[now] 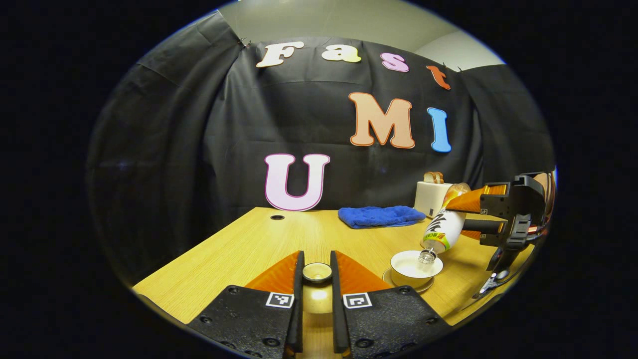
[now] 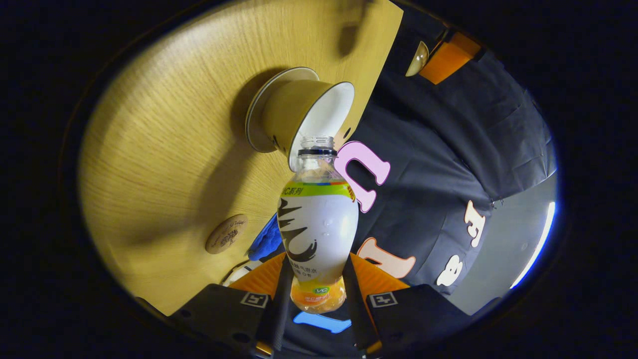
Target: Open the teacup lid with one hand, grasp the water bottle and pour water into the teacup with the other hand; after pouring, place the water bottle on the coaster and then close the teacup lid.
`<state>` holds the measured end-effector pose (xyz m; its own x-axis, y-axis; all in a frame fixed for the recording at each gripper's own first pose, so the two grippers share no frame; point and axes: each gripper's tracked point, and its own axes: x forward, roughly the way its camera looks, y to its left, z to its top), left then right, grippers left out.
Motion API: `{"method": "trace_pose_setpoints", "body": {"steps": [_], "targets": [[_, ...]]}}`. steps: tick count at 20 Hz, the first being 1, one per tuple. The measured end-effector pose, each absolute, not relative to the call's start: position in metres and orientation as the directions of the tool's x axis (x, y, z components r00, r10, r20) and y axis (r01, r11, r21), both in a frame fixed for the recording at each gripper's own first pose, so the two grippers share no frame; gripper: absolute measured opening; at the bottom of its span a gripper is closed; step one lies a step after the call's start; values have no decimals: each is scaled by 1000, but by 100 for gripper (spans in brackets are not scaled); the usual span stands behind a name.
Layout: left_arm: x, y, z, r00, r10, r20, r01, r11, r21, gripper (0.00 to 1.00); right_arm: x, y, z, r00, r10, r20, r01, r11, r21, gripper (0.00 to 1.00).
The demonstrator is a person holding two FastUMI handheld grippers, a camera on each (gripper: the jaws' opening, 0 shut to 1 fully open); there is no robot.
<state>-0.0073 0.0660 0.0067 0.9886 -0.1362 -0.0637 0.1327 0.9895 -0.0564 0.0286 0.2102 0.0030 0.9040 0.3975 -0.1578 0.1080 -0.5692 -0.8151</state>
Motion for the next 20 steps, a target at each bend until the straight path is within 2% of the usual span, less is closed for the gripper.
{"method": "trace_pose_setpoints", "body": {"steps": [4,6,9,15,20], "targets": [[-8,66,7,989,-135,-66,131,990,-52,21,28,206,-2,910,378,-172,60,-530,-846,58],[-8,64,7,988,-140,-69,136,989,-50,21,35,199,-9,907,347,-240,-69,-439,-896,58],[-8,59,9,987,-145,-68,142,989,-46,21,31,196,-11,905,347,-247,-141,-303,-942,58],[-9,48,12,985,-157,-68,155,987,-30,21,32,178,-21,899,328,-289,-331,78,-940,58],[-13,27,12,978,-196,-75,195,981,-21,21,36,165,-20,890,327,-318,-439,427,-791,57]]}}
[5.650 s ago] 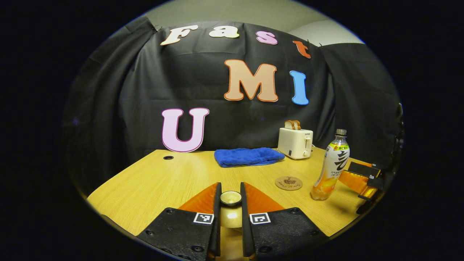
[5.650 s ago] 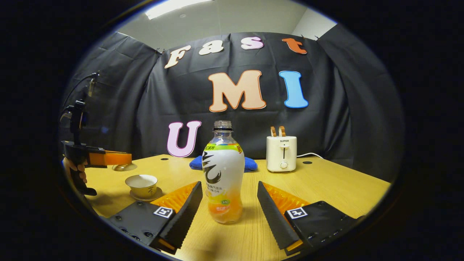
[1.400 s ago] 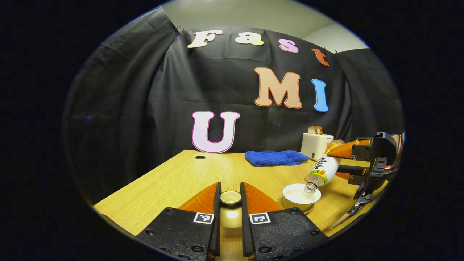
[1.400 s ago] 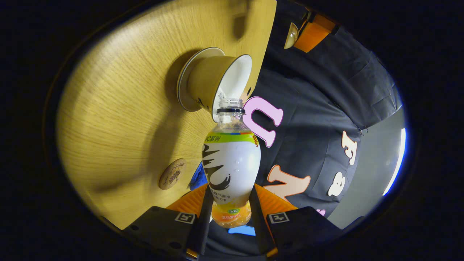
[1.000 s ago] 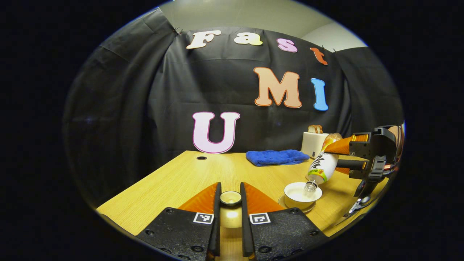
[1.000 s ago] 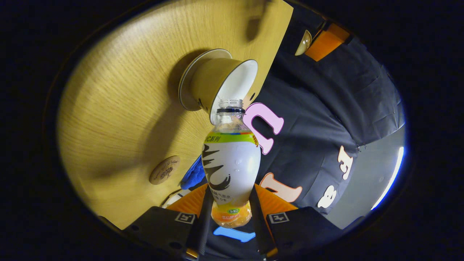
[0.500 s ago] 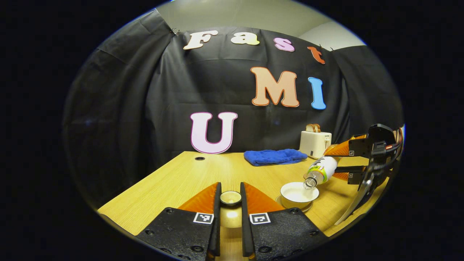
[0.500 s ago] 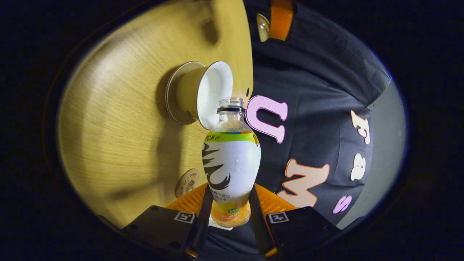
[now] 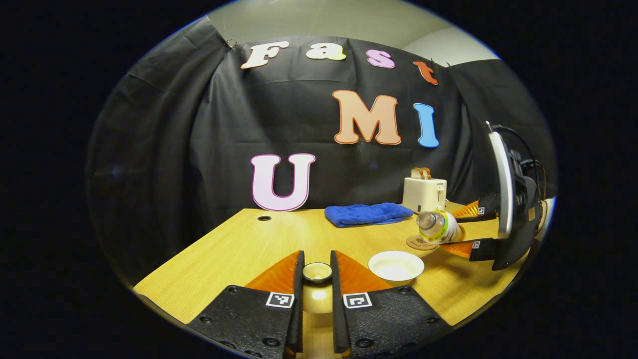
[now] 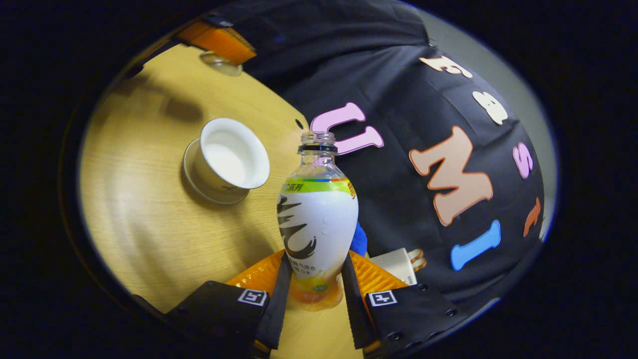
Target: Open the teacup lid with one hand, grasp the water bottle and pour water into the teacup with the other hand; after pouring, place the water bottle on the coaster and then close the teacup lid.
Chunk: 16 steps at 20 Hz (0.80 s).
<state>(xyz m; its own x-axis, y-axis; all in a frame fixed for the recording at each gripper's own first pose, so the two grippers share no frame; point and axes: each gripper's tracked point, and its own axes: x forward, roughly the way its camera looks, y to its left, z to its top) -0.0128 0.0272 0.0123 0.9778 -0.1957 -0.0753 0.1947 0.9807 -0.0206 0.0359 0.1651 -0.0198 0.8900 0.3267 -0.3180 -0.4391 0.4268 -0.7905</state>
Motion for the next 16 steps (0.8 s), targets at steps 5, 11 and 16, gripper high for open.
{"method": "trace_pose_setpoints", "body": {"steps": [5,11,16], "targets": [[-16,9,12,970,-228,-79,229,973,-1,21,58,152,-2,901,318,-294,-433,649,-626,59],[-20,-5,12,963,-255,-86,256,967,7,21,89,141,3,916,308,-255,-395,804,-445,59],[-25,-16,14,957,-275,-91,278,961,11,21,121,147,5,922,330,-205,-367,911,-186,57]]}}
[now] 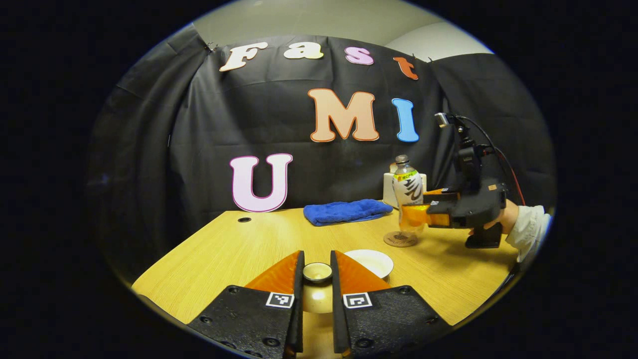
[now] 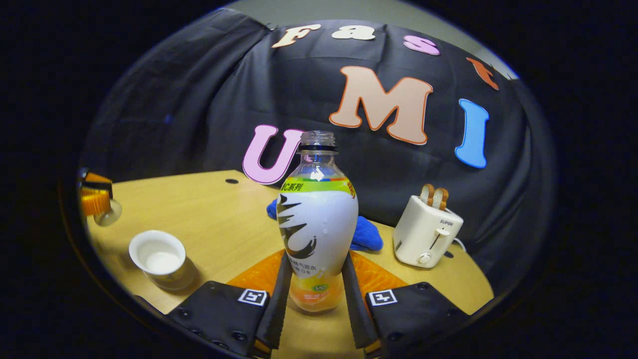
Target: Open the teacup lid with one hand, grasp the water bottle and pour water into the teacup with the other hand; after pouring, place the water bottle on the coaster and then close the teacup lid.
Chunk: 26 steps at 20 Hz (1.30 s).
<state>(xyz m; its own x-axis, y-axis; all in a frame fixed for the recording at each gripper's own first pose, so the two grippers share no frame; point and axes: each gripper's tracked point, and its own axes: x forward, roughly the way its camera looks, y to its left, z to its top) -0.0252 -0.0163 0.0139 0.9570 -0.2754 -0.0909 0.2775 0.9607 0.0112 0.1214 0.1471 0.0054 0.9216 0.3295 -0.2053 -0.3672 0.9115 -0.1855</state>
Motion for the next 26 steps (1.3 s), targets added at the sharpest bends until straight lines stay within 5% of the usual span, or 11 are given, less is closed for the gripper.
{"method": "trace_pose_setpoints", "body": {"steps": [12,18,22,24,26], "targets": [[-33,-33,13,948,-304,-98,307,951,19,21,147,135,-22,930,285,-232,-303,952,-46,62],[-30,-44,9,939,-325,-110,328,944,11,21,143,133,-25,926,287,-244,-311,948,-65,74],[-23,-52,11,932,-345,-108,348,937,12,21,134,135,-21,931,283,-231,-305,950,-63,92],[-17,-58,12,926,-363,-108,367,930,18,21,121,128,-19,935,277,-220,-296,953,-60,86],[-10,-64,13,919,-381,-104,385,923,21,21,116,121,-14,940,270,-208,-287,956,-55,99]]}}
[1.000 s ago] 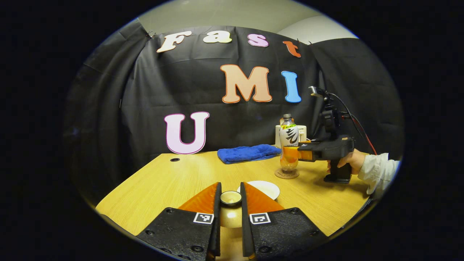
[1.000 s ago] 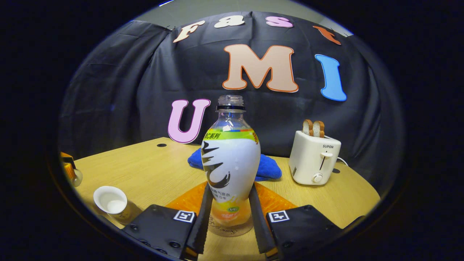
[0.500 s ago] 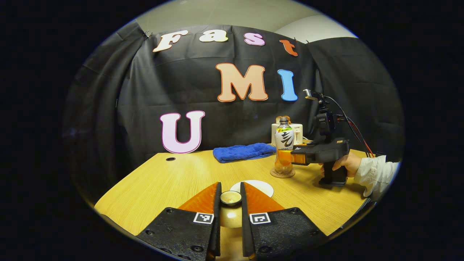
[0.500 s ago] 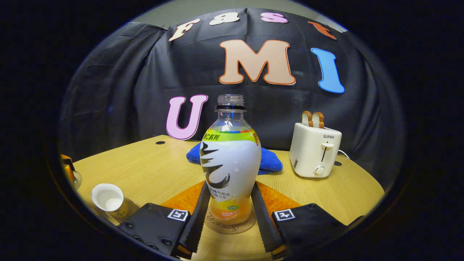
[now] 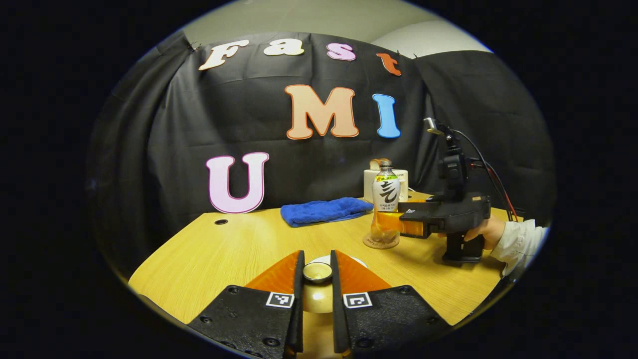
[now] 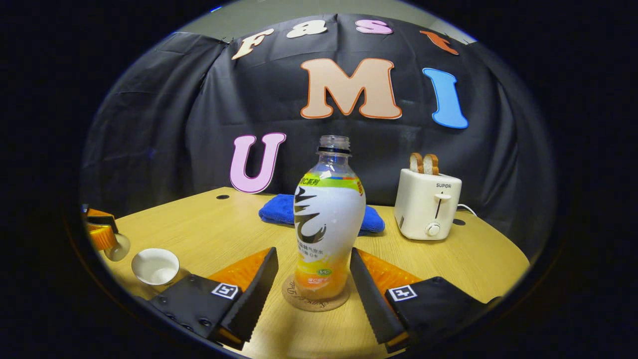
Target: Open the teacup lid with one hand, grasp the water bottle and pour water into the teacup with the other hand; after pouring, place the water bottle on the coaster and then close the teacup lid.
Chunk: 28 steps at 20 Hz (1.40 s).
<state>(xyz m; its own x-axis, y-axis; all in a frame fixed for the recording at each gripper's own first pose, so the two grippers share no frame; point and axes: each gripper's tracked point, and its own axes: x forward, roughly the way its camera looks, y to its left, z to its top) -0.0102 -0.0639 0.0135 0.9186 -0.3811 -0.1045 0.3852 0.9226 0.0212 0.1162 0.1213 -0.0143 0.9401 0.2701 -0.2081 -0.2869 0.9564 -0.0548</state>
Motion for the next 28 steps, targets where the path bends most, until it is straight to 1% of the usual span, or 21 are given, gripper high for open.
{"method": "trace_pose_setpoints", "body": {"steps": [1,7,15,17,18,19,20,21,24,25,26,28], "targets": [[-7,-68,14,915,-389,-102,393,919,16,21,116,119,-11,943,264,-202,-280,958,-56,92],[11,-87,4,901,-414,-132,418,909,1,21,99,109,-6,949,252,-191,-274,957,-100,92],[29,-98,-14,898,-403,-175,414,910,26,21,91,88,-1,956,237,-175,-252,965,-70,92],[31,-101,-20,896,-401,-189,413,911,25,22,90,83,-3,956,232,-178,-246,967,-65,99],[30,-101,-23,898,-396,-192,409,912,31,22,90,80,-5,956,230,-182,-245,967,-64,86],[31,-101,-21,900,-393,-187,407,913,42,22,89,78,-8,956,227,-187,-243,968,-63,92],[32,-101,-21,903,-386,-186,402,914,54,22,90,77,-10,954,227,-194,-243,968,-64,92],[32,-100,-22,906,-381,-186,398,915,64,21,89,76,-12,954,226,-198,-243,968,-66,86],[33,-100,-23,910,-374,-181,392,917,74,27,85,74,-12,953,228,-198,-246,967,-70,92],[33,-101,-24,909,-376,-181,394,917,71,27,84,75,-12,953,230,-199,-247,967,-66,92],[33,-100,-25,908,-376,-183,393,917,66,36,82,75,-13,952,231,-202,-248,967,-62,92],[31,-96,-23,917,-358,-175,373,926,61,58,77,76,-11,953,231,-198,-247,967,-56,92]]}}
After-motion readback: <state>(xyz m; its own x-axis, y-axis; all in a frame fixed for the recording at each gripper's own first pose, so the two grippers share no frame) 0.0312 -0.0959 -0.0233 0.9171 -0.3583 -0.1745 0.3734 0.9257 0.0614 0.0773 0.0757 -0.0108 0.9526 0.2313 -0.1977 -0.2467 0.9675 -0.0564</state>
